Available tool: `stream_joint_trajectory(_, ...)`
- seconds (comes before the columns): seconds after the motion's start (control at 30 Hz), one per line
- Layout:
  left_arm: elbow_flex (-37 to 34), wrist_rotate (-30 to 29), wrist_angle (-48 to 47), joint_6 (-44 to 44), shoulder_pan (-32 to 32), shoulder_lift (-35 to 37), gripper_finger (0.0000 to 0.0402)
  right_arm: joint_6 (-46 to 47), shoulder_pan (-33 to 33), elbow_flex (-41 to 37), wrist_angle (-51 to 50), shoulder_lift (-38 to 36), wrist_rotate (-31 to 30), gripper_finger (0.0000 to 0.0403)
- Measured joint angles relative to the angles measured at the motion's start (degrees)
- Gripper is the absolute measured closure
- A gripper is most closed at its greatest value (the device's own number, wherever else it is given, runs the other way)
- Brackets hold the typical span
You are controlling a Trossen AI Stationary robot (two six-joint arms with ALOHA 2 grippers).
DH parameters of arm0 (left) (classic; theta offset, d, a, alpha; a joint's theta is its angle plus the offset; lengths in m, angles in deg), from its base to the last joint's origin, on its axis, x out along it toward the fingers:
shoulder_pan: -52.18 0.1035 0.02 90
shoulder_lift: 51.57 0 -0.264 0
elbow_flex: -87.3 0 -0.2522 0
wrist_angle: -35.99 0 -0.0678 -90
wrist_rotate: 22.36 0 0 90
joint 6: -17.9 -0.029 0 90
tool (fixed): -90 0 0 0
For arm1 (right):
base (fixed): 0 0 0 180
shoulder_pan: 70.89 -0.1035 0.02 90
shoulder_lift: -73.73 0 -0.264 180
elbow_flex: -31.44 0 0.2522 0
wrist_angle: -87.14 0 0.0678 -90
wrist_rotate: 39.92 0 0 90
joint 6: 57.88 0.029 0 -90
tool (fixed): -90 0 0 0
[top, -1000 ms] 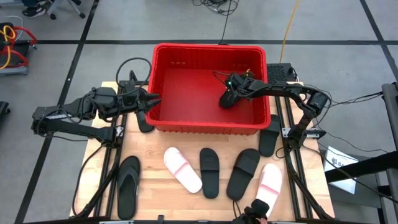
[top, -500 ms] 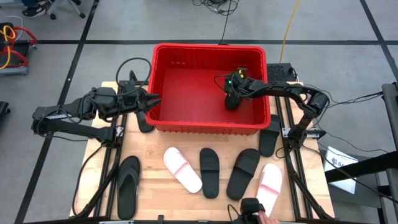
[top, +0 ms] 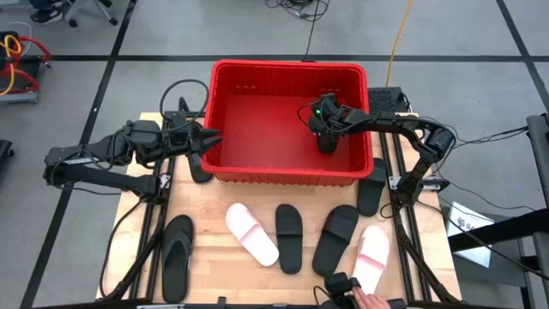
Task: Pick and place slides into bin
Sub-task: Put the black slide into the red bin
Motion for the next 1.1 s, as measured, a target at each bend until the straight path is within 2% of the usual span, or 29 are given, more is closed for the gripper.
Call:
stream_joint_trajectory(0.5,0.00,0.00,0.00,0.85,0.00,0.00,0.0305,-2.86,-0.04,-0.04,-1.70,0.07,-1.13,0.0290)
stream_joint_trajectory(0.63,0.00,0.00,0.00,0.86,0.00,0.00,0.0305,-1.22,-0.26,-0.09,-1.66,-0.52,-1.27,0.0268)
stream_joint_trajectory(1.1,0.00,-0.01,0.00,0.44,0.00,0.00,0.0305,8.83,-4.82,-0.09,-0.65,-14.82,-1.29,0.0267)
